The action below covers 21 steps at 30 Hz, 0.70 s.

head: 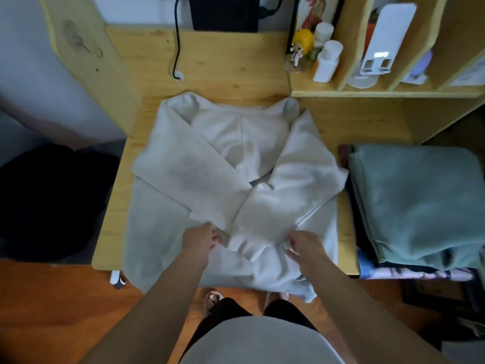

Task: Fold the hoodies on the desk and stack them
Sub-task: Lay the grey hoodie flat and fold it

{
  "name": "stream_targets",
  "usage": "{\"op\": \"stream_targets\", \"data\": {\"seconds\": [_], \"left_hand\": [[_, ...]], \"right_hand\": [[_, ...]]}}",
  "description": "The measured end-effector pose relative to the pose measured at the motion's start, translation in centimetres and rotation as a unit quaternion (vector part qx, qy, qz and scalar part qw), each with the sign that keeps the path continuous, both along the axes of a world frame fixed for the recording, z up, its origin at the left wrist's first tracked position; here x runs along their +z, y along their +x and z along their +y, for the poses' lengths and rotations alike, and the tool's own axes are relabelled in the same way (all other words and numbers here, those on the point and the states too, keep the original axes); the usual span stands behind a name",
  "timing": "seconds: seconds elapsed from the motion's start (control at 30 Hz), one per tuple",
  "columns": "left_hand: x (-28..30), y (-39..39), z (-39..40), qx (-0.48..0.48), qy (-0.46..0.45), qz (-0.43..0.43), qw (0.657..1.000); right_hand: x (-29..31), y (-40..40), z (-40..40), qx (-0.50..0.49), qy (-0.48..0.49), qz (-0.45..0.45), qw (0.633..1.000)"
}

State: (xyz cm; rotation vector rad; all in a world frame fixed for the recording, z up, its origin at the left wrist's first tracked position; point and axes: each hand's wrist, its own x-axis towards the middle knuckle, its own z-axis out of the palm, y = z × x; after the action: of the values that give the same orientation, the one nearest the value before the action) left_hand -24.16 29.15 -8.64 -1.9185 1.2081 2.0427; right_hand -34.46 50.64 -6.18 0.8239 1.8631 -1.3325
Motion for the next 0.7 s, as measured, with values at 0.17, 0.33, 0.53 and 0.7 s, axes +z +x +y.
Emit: {"op": "stream_targets", "data": {"seconds": [0.17, 0.33, 0.53, 0.7], "left_hand": [[0.4, -2.4, -0.1, -0.009, 0.046, 0.037, 0.998], [0.9, -1.4, 2.0, -0.094, 0.056, 0.017, 0.994], [4.9, 1.1, 0.5, 0.029, -0.093, 0.152, 0.984], [3.9, 4.2, 0.5, 0.096, -0.03, 0.097, 0.99]], "right_hand": [[0.5, 2.9, -2.4, 0.063, 0.103, 0.022, 0.992], [1.5, 3.9, -4.5, -0.033, -0.104, -0.128, 0.986], [5.1, 4.8, -6.0, -0.064, -0.258, -0.165, 0.95], [6.1, 5.8, -6.1, -0.121, -0.29, -0.165, 0.935]]}}
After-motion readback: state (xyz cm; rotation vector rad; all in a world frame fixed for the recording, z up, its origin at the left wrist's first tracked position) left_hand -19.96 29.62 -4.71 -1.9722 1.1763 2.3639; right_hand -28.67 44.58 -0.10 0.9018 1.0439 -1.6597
